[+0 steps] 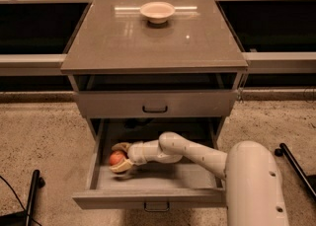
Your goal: Pick apple from middle drawer and place on counter
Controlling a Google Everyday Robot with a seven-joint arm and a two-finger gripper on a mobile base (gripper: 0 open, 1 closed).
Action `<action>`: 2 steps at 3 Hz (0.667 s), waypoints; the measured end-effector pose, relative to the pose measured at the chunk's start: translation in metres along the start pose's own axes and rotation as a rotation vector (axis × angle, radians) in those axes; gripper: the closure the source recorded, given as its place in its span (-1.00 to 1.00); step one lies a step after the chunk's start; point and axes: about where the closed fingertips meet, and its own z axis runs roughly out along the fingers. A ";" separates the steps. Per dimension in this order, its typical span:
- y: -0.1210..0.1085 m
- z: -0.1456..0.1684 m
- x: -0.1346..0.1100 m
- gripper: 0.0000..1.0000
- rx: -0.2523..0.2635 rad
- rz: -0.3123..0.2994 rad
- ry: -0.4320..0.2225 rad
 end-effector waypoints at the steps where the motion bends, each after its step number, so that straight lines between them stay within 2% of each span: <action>1: -0.005 0.019 0.011 0.04 -0.017 0.042 -0.009; 2: -0.007 0.025 0.013 0.49 -0.021 0.059 -0.006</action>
Offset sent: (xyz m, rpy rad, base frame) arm 0.0104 0.0248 -0.0352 -0.0079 0.0923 -0.0068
